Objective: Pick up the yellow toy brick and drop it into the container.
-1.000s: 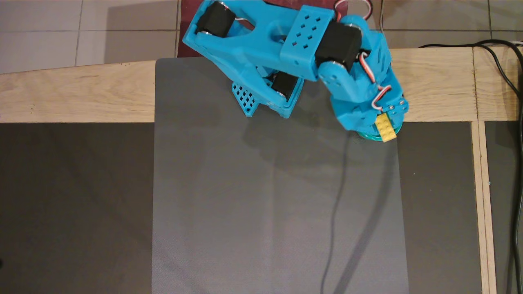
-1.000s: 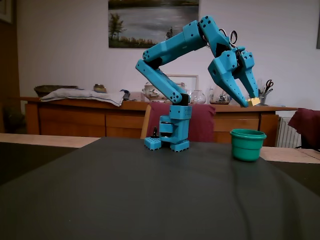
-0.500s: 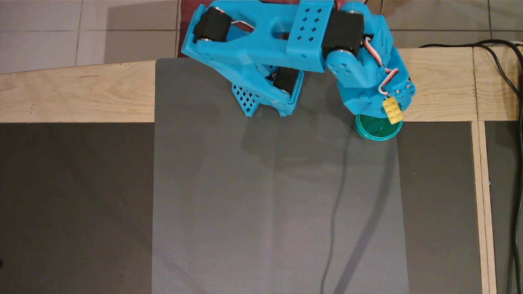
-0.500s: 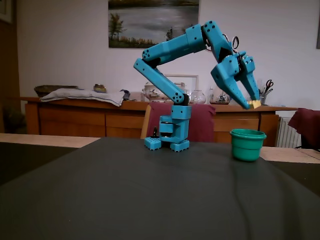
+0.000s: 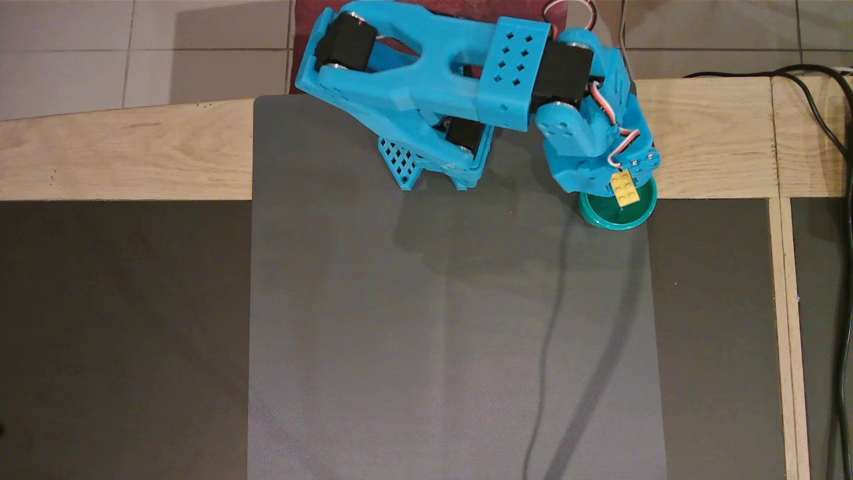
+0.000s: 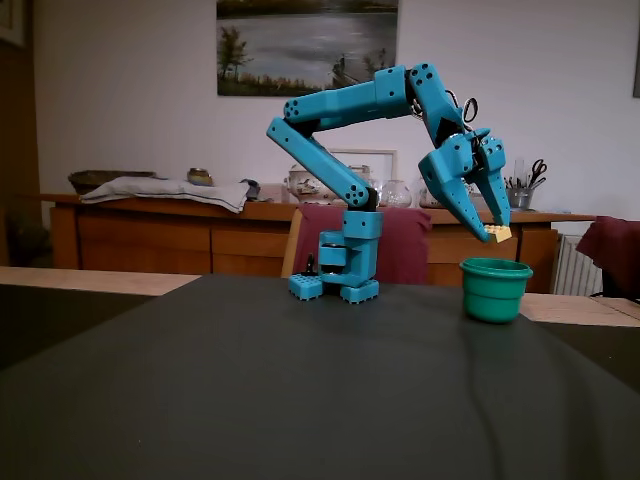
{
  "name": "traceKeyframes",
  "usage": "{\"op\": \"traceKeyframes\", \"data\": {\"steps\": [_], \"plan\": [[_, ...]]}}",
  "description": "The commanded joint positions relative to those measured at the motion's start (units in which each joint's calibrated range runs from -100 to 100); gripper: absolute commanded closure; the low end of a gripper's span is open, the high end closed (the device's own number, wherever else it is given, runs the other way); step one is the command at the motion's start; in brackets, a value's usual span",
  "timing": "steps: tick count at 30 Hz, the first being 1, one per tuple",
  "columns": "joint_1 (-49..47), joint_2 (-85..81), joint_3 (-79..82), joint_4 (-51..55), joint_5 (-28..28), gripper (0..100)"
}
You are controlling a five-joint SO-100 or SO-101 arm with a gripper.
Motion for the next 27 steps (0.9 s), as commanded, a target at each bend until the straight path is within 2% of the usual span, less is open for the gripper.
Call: {"op": "traceKeyframes", "data": {"steps": [1,4,15,18,24,27], "plan": [[-0.3,-0.5,-0.3,-0.4,-0.1,95],[-0.3,-0.9,-0.3,-0.1,-0.1,91],[0.4,-1.4,-0.6,0.0,-0.1,91],[2.0,-1.5,-2.3,-0.3,-0.1,98],[15.5,-4.2,-9.6,0.2,-7.9,100],[23.7,-9.8,-11.4,0.2,-9.3,100]]}}
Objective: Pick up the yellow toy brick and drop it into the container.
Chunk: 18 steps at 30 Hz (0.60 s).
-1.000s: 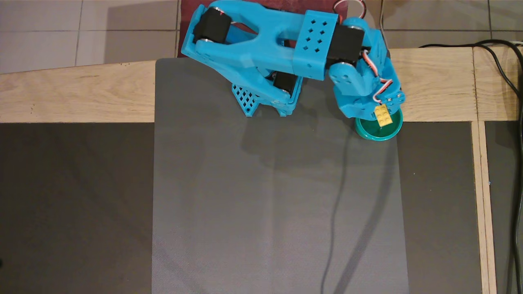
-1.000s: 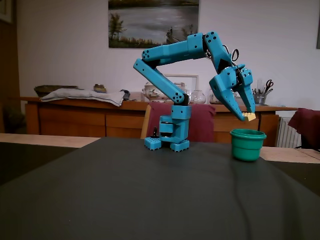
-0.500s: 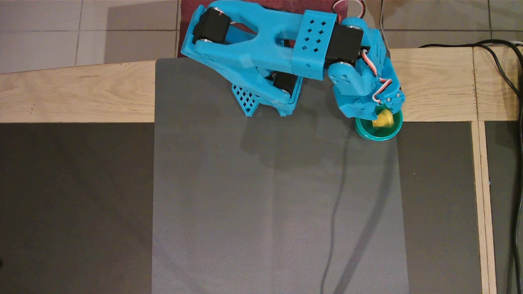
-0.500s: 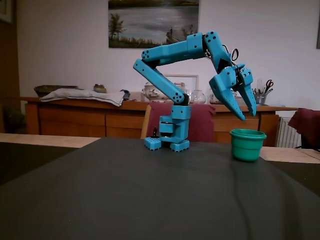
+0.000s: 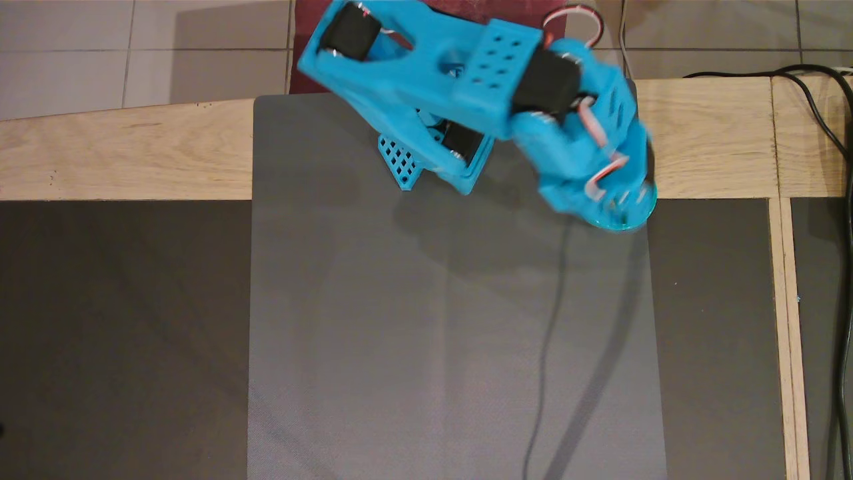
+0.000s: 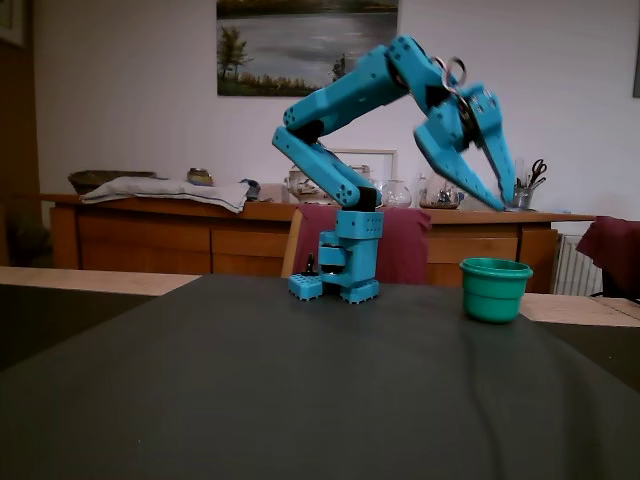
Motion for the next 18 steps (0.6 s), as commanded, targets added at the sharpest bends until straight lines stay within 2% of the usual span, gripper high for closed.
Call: {"op": "traceKeyframes", "data": {"steps": [1,12,18], "plan": [[10.3,-7.0,-4.1,0.2,-1.5,100],[42.8,-33.6,-2.9,3.9,-5.3,100],[43.9,-40.9,-0.1,8.1,-5.4,100]]}}
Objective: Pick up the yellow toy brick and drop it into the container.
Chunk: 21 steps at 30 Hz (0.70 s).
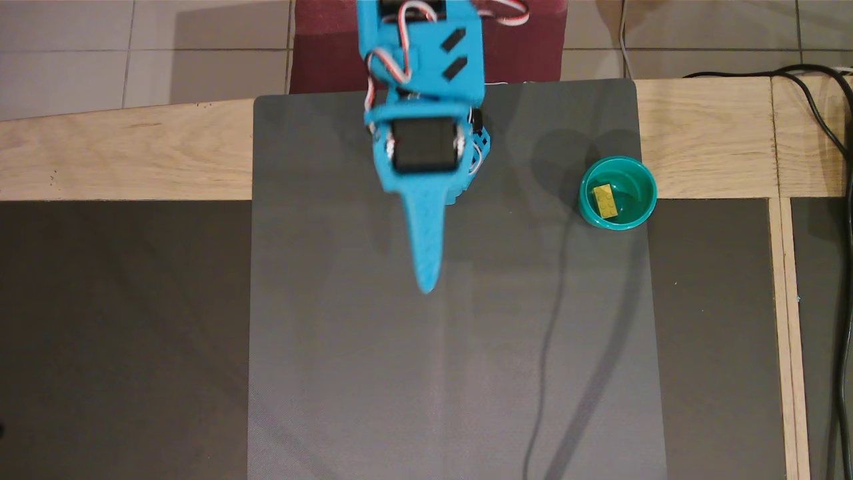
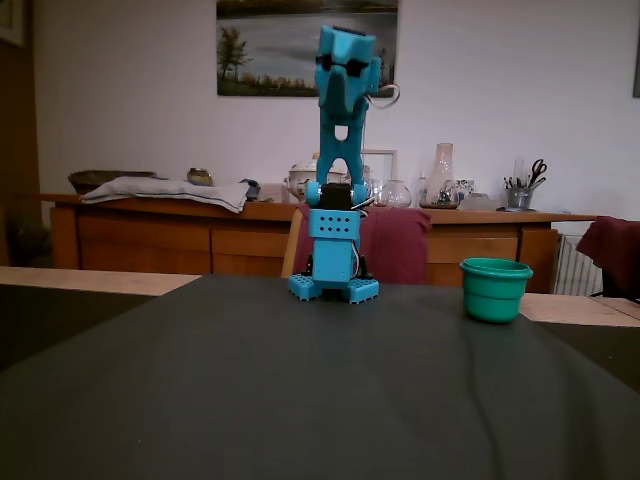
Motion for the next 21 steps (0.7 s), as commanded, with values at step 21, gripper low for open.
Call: {"op": "traceKeyframes", "data": {"steps": [21], "plan": [[4.1,-2.9,47.2,-22.1,-1.3,100]]}}
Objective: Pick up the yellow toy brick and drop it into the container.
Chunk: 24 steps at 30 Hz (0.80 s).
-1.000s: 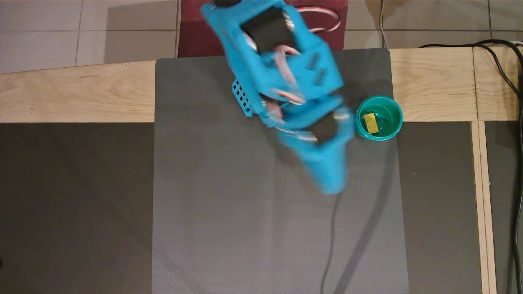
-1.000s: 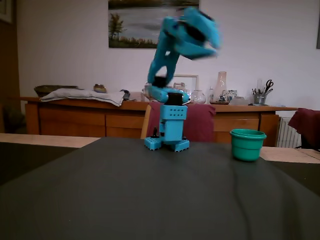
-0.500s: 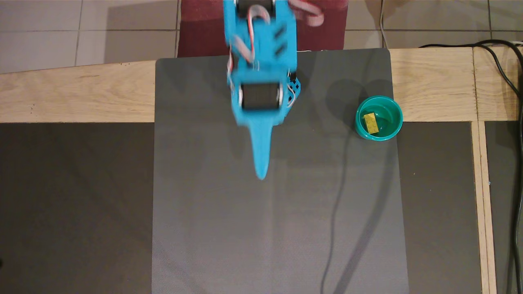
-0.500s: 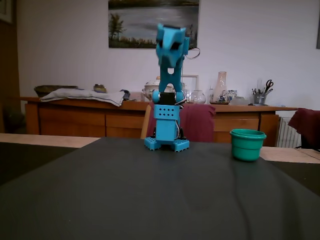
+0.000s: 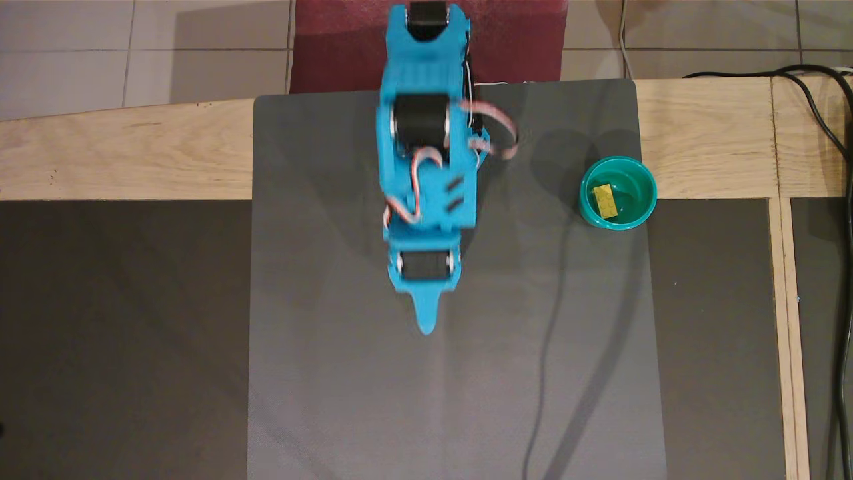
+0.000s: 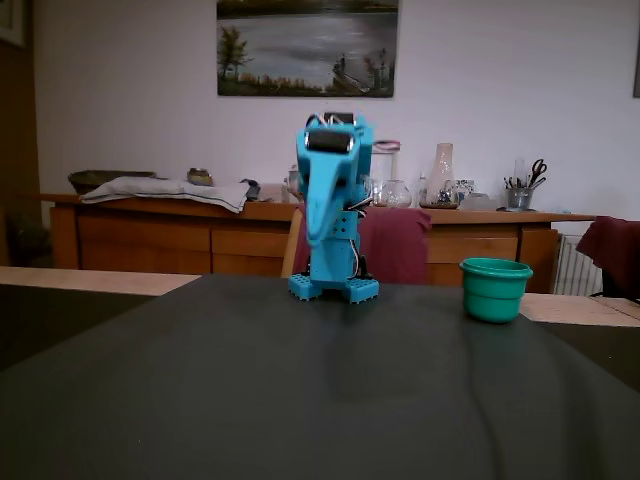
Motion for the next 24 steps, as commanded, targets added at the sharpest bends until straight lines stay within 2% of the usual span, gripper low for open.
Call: {"op": "traceKeyframes", "data": {"steps": [1,3,24], "plan": [[1.2,-0.3,6.0,-6.6,1.1,100],[1.6,-0.1,10.7,-10.2,1.9,100],[1.8,-0.1,11.0,-7.4,2.0,100]]}}
